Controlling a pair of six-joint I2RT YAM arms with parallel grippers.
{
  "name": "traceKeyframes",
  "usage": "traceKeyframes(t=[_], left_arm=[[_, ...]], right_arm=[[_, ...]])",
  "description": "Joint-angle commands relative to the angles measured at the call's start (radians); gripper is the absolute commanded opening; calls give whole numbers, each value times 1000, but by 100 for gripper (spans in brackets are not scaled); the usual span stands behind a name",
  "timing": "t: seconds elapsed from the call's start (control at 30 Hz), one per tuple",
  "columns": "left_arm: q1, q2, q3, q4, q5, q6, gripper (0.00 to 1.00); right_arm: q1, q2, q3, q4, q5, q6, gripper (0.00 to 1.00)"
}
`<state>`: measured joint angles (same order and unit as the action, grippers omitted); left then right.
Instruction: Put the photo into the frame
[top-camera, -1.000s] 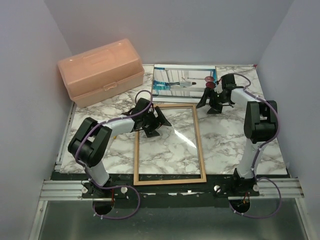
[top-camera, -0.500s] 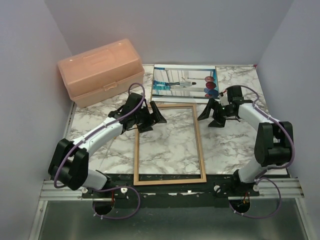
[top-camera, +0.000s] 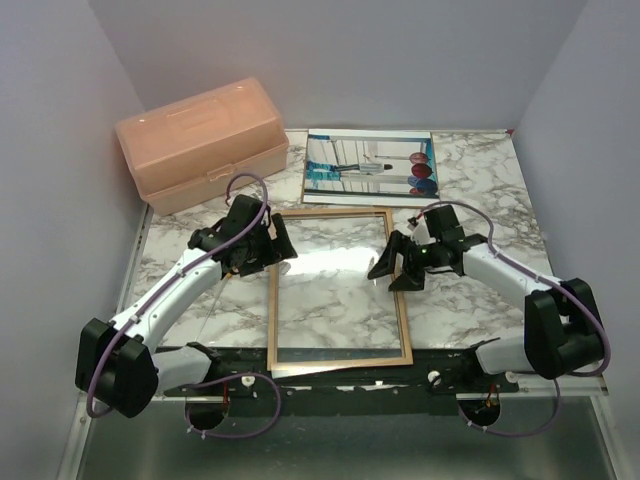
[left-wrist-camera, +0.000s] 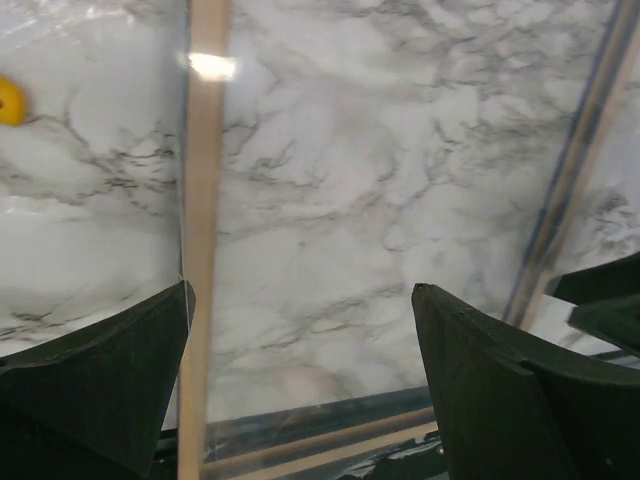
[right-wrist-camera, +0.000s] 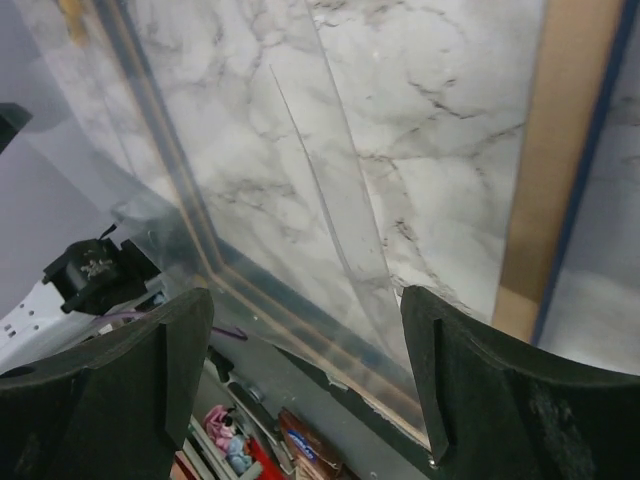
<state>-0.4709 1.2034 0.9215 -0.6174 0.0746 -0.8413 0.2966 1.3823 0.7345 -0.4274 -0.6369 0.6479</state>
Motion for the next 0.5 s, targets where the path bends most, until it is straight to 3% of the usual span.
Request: traceKeyframes(t=[0.0,0.17,0.33,0.47], left_arm=[[40,-41,-46,-160,-153,86,94],[73,-17,-46,-217,-248,111,96],[89,26,-48,-208,-263,136,99],[95,69,-48,-226,-266,149,99]], right_arm=[[65,-23,-22,109,-38,102,82],[146,18,-14,141,7,129,82],[194,38,-30,205,58,187,82],[199,30,-21,159,159,168,83]])
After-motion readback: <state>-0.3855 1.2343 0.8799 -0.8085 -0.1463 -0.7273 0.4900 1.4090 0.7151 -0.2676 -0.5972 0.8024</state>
